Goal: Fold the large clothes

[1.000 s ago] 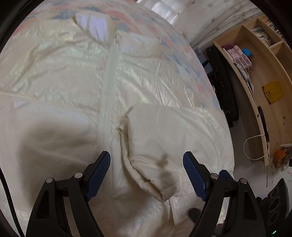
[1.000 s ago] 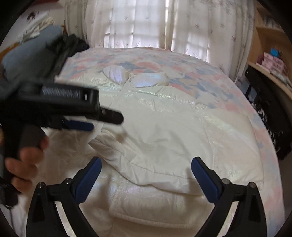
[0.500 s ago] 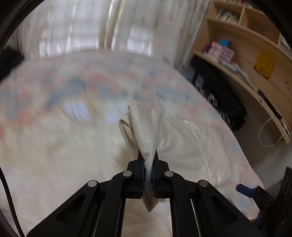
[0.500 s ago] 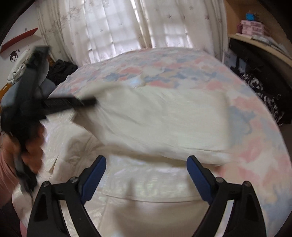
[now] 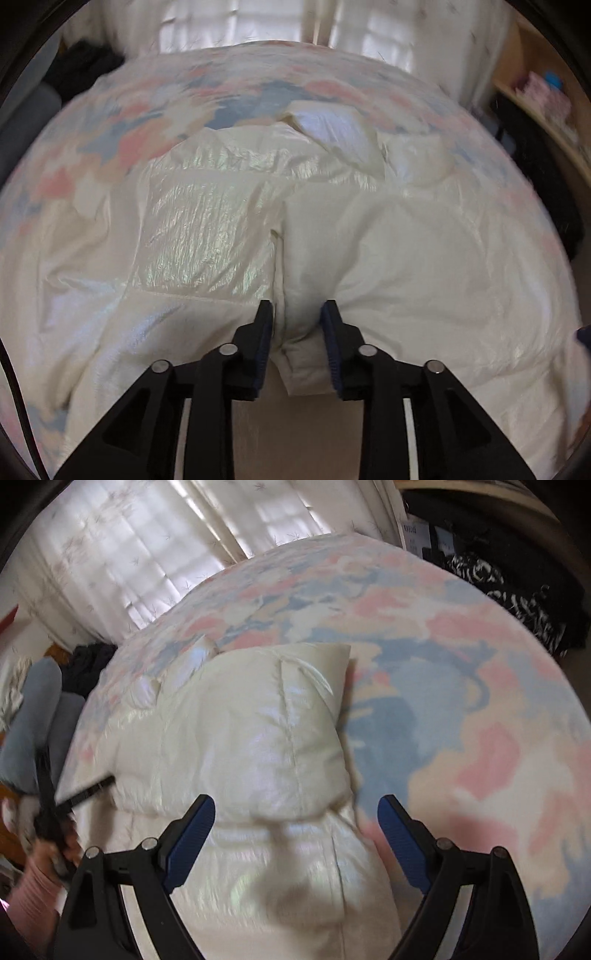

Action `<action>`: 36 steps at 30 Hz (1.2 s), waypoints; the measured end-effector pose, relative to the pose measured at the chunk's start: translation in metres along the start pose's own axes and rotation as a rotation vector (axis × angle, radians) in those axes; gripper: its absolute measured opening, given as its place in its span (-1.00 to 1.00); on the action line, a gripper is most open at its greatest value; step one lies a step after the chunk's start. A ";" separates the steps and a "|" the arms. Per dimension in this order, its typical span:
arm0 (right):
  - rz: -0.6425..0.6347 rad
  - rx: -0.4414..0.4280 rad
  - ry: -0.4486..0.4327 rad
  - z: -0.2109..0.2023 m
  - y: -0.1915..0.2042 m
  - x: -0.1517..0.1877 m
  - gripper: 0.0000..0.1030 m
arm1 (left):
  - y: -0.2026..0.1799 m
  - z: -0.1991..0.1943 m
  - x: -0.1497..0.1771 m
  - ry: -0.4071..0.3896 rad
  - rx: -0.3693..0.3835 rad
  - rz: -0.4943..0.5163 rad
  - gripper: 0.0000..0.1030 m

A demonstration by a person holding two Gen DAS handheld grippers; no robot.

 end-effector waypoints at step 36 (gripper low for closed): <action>-0.241 0.040 -0.068 0.071 0.109 -0.015 0.17 | -0.074 -0.008 -0.021 -0.095 -0.100 0.155 -0.27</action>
Point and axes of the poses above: each gripper's, at about its wrist camera, not at the fingertips, and z roughly the way its jaws point, y to its left, x to its underside, the point moved 8 cm from there along z, roughly the way its jaws point, and after that the axes turned 8 degrees about z, right-handed, at the moved point
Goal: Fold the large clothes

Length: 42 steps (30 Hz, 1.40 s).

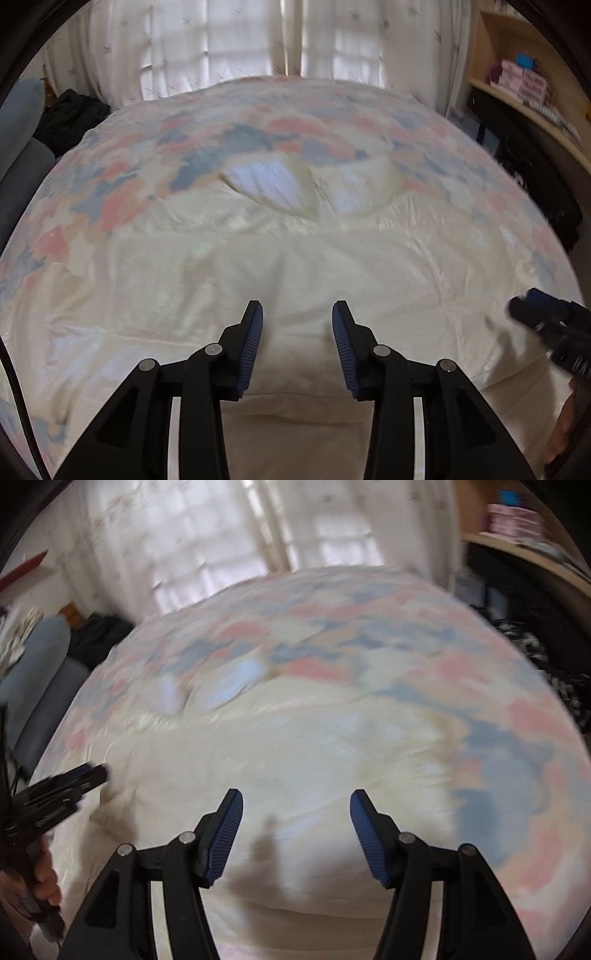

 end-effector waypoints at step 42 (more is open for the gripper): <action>0.398 0.134 -0.156 -0.113 -0.061 0.083 0.47 | 0.055 -0.150 0.100 0.016 -0.054 -0.089 0.31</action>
Point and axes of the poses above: each gripper's, at about its wrist camera, not at the fingertips, and z roughly the way its jaws point, y to its left, x to its underside, the point moved 8 cm from there along z, roughly the way its jaws point, and after that the axes turned 8 degrees about z, right-handed, at the moved point
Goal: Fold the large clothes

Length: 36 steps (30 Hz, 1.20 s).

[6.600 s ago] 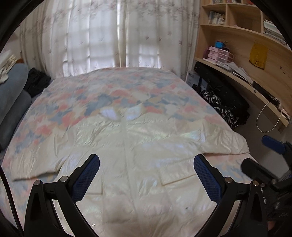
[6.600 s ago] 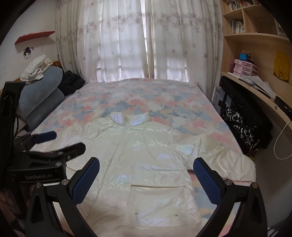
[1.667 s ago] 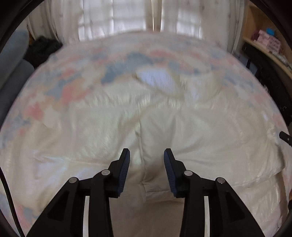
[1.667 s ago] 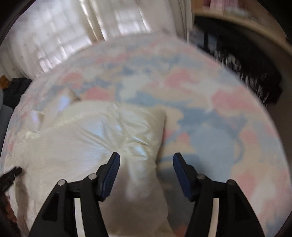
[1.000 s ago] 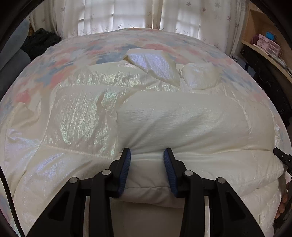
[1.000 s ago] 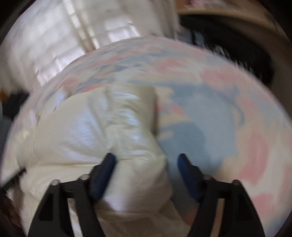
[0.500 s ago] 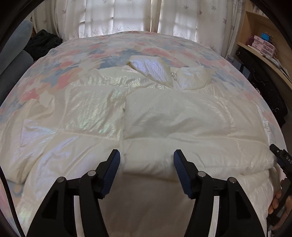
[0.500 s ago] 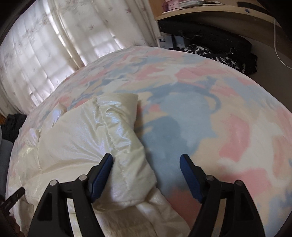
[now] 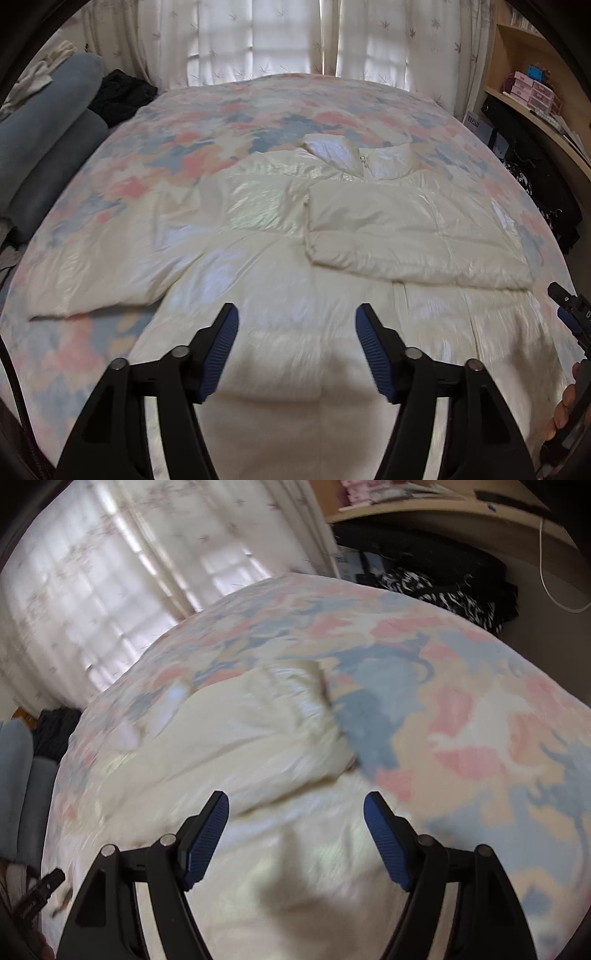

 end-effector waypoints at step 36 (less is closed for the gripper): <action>-0.477 -0.244 0.148 -0.038 0.268 0.200 0.47 | 0.249 -0.025 0.114 -0.013 -0.056 -0.380 0.35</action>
Point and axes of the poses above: each gripper's, at about its wrist camera, not at the fingertips, and z roughly the way its jaws point, y to its left, x to its underside, the point moved 8 cm from there along z, roughly the way its jaws point, and after that the axes turned 8 degrees about z, right-handed, at the moved point
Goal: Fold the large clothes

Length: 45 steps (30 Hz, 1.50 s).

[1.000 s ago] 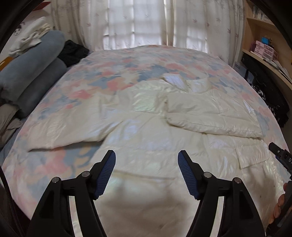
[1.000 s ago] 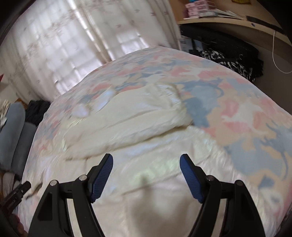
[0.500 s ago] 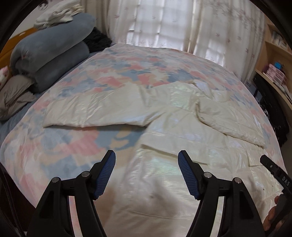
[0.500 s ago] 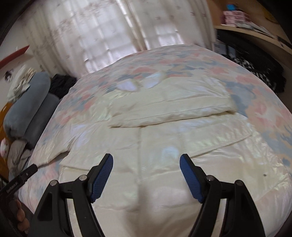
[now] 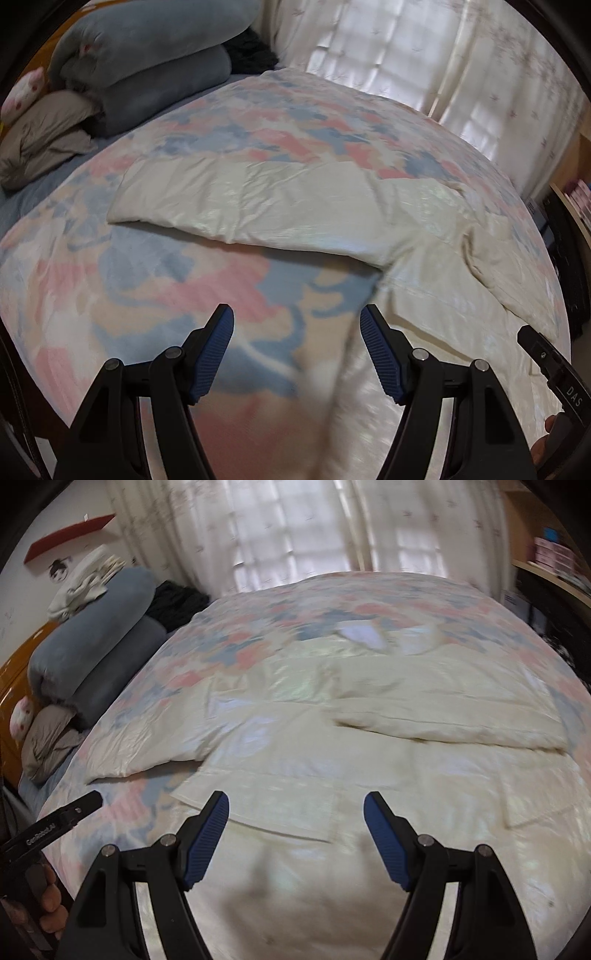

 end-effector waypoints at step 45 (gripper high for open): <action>-0.169 -0.209 0.173 0.184 0.141 -0.009 -0.46 | 0.082 0.023 -0.149 -0.355 -0.074 -0.181 -0.91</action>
Point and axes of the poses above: each gripper's, at about its wrist camera, not at the fingertips, and z roughly the way its jaws point, y to its left, x to its underside, the point moved 8 cm from there along z, roughly the way its jaws point, and after that the axes turned 8 degrees about z, right-handed, at the moved point
